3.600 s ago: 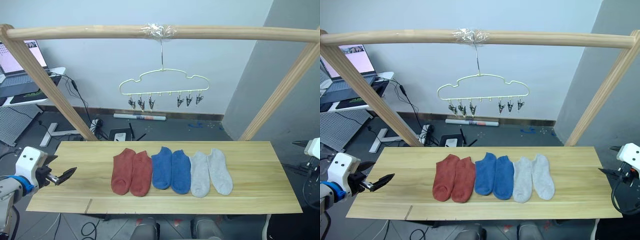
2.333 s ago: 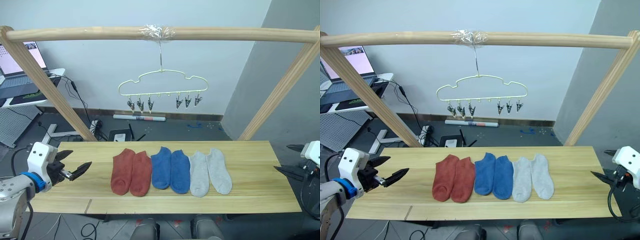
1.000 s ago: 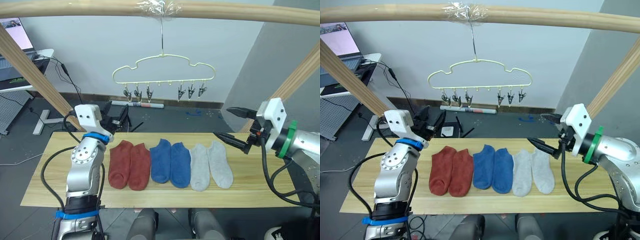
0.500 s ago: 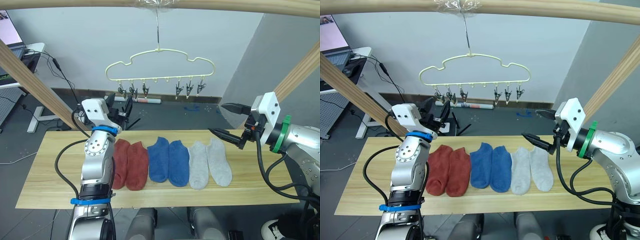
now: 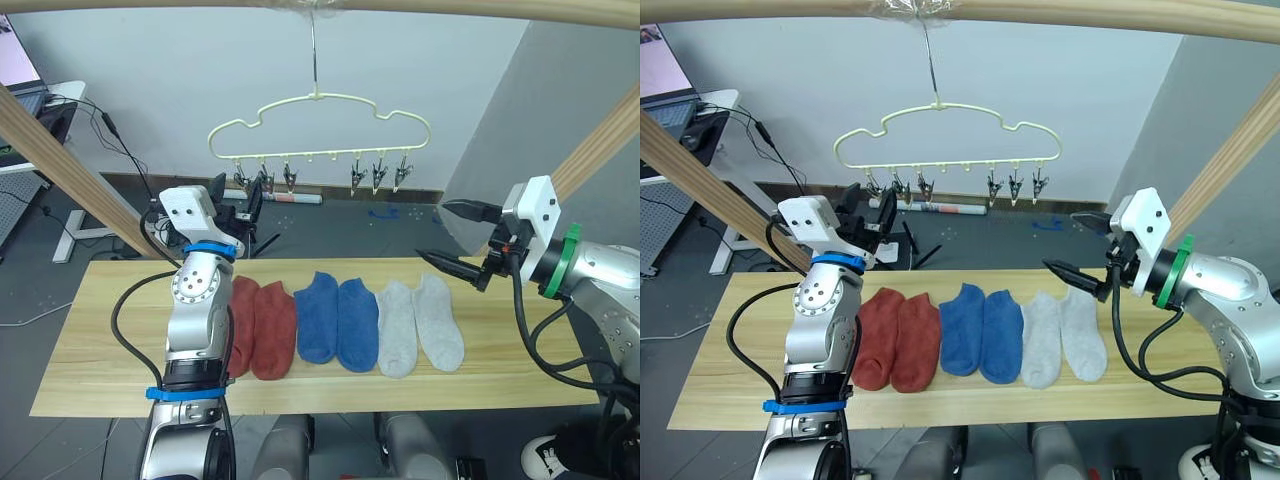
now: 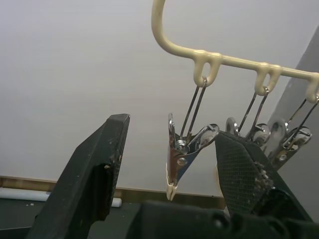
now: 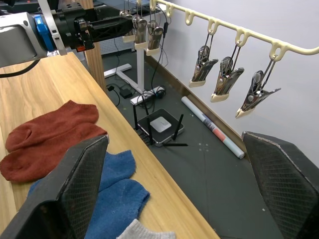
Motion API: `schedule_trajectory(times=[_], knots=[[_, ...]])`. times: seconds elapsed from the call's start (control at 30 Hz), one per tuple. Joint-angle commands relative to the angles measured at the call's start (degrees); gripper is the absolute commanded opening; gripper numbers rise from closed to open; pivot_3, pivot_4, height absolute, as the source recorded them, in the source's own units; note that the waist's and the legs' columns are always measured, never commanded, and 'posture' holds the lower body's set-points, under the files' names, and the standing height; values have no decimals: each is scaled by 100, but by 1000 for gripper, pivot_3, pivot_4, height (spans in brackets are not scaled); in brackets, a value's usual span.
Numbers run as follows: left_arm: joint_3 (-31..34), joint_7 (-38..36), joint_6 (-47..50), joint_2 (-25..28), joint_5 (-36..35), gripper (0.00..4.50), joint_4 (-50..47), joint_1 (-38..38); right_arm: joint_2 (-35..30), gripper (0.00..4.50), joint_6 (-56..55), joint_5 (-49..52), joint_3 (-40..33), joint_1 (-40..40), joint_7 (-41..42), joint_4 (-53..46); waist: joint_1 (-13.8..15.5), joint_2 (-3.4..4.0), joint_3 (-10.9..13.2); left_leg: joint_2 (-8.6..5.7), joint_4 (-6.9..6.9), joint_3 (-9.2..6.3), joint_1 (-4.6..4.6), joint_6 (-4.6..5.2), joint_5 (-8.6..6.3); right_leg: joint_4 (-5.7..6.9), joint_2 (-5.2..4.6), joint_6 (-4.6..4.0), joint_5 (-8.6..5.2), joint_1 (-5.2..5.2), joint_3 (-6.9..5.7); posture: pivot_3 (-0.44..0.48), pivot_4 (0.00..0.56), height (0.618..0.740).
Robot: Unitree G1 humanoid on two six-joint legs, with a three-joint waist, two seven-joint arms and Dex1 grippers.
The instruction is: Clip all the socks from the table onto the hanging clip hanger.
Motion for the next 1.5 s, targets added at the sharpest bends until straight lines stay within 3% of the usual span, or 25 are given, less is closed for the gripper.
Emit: schedule_trajectory(times=[0.03,1.4,1.5], knots=[[2,54,-29,10,-4,3042,-309,-108,25,4500,-60,74,-68,-105,8,-68,0,-1,5,0,0,0,-1,-1,1,-1,0,0,0,-1,0,-147,305,740],[-36,24,4,113,124,3042,-219,-251,44,4500,-51,58,-116,-53,-72,-87,3,-9,28,0,-5,-1,-5,-6,3,-5,0,0,0,-5,0,-139,300,740],[-29,1,-6,115,136,2499,-216,-212,38,4500,-43,65,-122,-42,-70,-96,3,-9,28,0,-5,-1,-6,-6,3,-5,-1,0,0,-6,-1,-140,299,740]])
